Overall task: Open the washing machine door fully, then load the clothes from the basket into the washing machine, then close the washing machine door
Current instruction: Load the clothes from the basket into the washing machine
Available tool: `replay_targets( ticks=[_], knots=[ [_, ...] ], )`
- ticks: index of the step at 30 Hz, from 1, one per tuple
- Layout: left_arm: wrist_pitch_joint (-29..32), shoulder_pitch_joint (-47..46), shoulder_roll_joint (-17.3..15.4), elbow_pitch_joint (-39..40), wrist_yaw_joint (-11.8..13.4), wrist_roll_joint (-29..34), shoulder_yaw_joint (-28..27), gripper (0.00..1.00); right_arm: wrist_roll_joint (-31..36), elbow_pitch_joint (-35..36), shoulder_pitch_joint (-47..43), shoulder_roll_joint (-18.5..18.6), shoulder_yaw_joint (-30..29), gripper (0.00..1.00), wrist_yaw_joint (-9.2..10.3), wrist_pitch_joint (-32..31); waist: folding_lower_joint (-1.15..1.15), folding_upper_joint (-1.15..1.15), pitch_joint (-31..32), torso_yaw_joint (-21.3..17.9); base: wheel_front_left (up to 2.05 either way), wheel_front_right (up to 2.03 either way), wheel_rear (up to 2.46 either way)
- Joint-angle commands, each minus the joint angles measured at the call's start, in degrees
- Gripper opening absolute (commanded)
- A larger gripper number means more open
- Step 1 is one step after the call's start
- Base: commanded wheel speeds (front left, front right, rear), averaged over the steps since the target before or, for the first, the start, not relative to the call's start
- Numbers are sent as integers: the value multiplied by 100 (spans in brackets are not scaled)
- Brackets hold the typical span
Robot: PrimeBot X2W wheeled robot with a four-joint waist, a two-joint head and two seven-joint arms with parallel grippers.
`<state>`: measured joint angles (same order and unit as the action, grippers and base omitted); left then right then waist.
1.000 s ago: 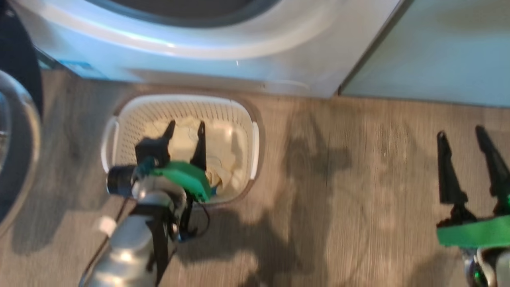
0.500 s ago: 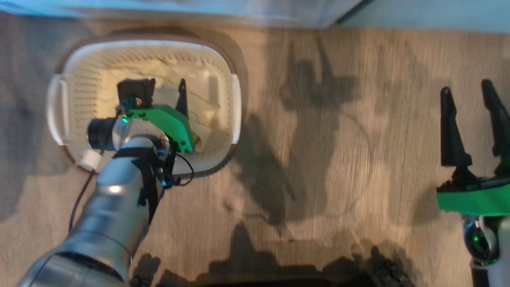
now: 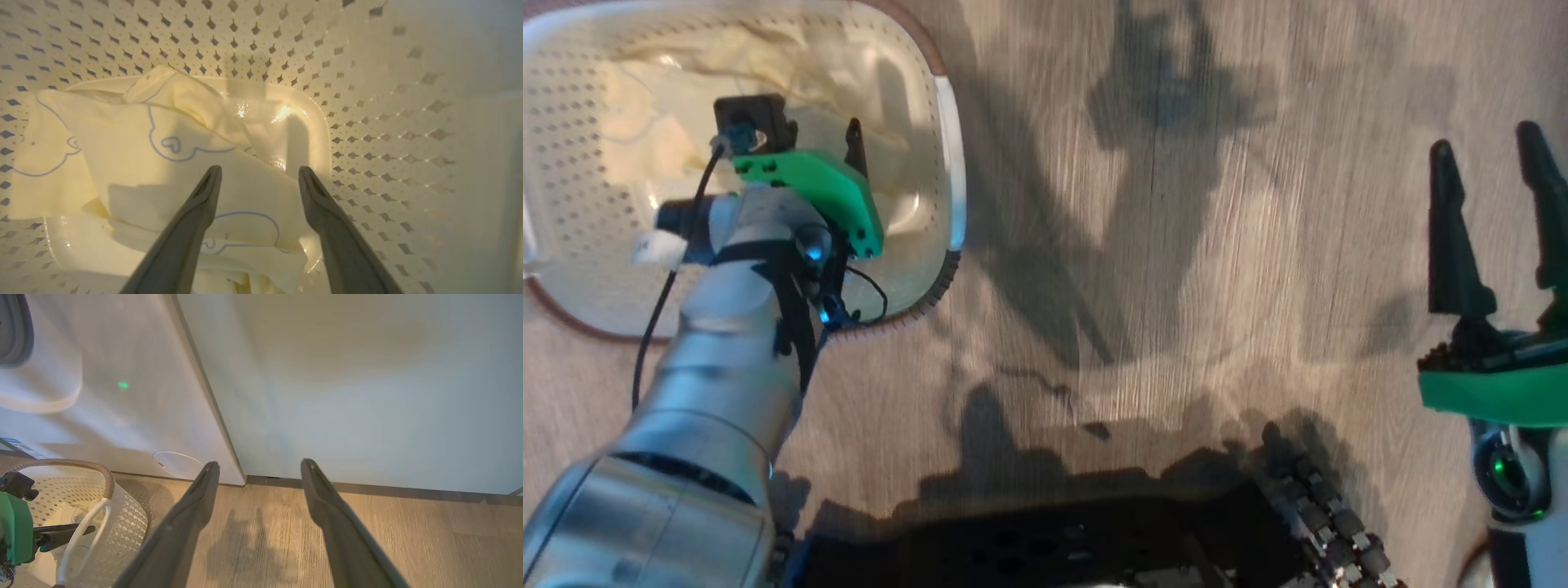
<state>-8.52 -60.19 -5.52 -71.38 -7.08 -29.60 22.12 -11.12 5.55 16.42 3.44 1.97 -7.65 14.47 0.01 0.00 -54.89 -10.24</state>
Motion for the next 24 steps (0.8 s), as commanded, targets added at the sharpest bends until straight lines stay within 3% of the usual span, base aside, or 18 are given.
replay_targets(
  ticks=[1,6,13,14,15,17,24],
  knots=[
    [5,40,-216,-15,-13,51,-45,100,-85,195,-110,40,85,100,16,52,-1,0,-244,-27,0,0,0],
    [98,-145,-256,-122,54,37,-25,100,-108,290,-77,47,107,100,16,52,-1,0,-500,-44,0,0,0],
    [430,-332,-342,-207,335,18,-9,100,-162,371,-27,73,199,100,16,52,-1,0,-717,-111,0,0,0],
    [490,-342,-354,-214,357,11,-6,96,-170,373,-22,76,207,100,16,52,-1,0,-734,-123,0,0,0],
    [543,-348,-360,-220,375,-1,-9,74,-176,371,-20,80,212,100,16,52,-1,0,-747,-132,0,0,0],
    [616,-361,-371,-229,439,14,21,0,-187,370,-20,82,222,100,16,52,-1,0,-769,-144,0,0,0],
    [735,-353,-366,-244,513,-2,74,0,-197,368,27,105,209,100,16,52,-1,0,-815,-114,0,0,0]
  ],
)
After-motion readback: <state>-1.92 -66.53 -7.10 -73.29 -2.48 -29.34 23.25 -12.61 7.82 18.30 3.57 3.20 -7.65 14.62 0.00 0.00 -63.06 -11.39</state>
